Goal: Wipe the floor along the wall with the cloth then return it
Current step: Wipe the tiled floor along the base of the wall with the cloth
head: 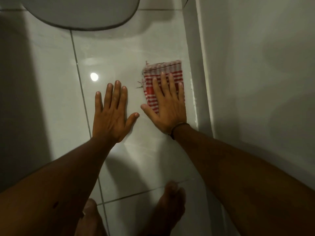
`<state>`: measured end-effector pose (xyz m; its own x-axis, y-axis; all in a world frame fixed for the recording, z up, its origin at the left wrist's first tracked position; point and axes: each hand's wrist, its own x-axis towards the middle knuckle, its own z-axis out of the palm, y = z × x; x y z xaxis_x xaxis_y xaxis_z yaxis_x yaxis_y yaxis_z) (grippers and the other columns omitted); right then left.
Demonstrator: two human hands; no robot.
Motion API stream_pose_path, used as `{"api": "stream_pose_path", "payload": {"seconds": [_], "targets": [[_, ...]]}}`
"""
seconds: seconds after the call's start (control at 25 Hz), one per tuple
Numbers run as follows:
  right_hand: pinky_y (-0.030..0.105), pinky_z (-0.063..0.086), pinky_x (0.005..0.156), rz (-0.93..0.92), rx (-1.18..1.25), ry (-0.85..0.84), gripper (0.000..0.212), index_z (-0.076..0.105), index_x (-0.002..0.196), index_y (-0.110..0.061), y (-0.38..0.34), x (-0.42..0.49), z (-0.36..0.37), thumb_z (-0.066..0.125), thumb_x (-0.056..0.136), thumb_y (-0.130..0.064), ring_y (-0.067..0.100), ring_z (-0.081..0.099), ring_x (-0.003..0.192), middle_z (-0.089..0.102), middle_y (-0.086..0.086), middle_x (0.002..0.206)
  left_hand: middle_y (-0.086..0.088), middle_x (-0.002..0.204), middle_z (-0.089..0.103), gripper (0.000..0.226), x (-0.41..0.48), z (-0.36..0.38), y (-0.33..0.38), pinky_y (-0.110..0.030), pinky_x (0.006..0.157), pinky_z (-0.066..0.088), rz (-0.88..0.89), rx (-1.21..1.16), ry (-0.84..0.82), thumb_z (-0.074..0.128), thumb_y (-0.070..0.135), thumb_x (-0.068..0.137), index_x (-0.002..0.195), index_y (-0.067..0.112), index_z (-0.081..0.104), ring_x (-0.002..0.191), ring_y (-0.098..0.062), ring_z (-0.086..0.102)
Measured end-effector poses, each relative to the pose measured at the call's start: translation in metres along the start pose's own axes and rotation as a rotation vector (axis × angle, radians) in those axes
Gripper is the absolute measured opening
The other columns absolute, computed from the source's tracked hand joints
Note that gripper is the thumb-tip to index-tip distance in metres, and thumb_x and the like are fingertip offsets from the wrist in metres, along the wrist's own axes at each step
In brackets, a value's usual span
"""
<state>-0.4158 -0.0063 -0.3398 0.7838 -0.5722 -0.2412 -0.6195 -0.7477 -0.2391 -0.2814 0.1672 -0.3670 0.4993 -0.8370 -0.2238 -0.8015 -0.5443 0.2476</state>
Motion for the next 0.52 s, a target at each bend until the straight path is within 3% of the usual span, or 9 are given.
{"api": "stream_pose_path", "payload": {"seconds": [0.12,0.28,0.52], "targets": [[0.062,0.005,0.134,0.034,-0.013,0.012,0.083,0.005,0.170,-0.019,0.001,0.016,0.008,0.029,0.105,-0.065,0.035,0.000,0.167,0.002,0.013,0.180,-0.016,0.187,-0.001,0.093,0.000,0.008,-0.002,-0.061,0.139,0.000,0.001,0.000,0.063,0.028,0.067,0.107,0.177,0.011,0.004,0.174,-0.035,-0.003],[0.060,0.010,0.134,0.035,-0.095,0.005,0.078,0.003,0.170,-0.020,0.007,0.014,0.019,0.023,0.106,-0.061,0.034,0.001,0.167,0.002,0.012,0.180,-0.016,0.188,0.004,0.087,-0.001,0.015,-0.007,-0.060,0.139,0.001,0.014,0.000,0.113,0.028,0.062,0.108,0.177,0.012,0.009,0.174,-0.034,0.001],[0.058,0.010,0.134,0.119,-0.065,0.092,0.095,0.014,0.170,-0.020,0.043,0.070,-0.010,0.049,0.093,-0.063,0.037,0.008,0.166,0.009,0.015,0.179,-0.014,0.188,0.000,0.088,-0.002,0.020,-0.010,-0.061,0.139,0.002,0.028,0.026,0.109,0.021,0.064,0.108,0.177,0.013,0.006,0.174,-0.034,0.000]]}}
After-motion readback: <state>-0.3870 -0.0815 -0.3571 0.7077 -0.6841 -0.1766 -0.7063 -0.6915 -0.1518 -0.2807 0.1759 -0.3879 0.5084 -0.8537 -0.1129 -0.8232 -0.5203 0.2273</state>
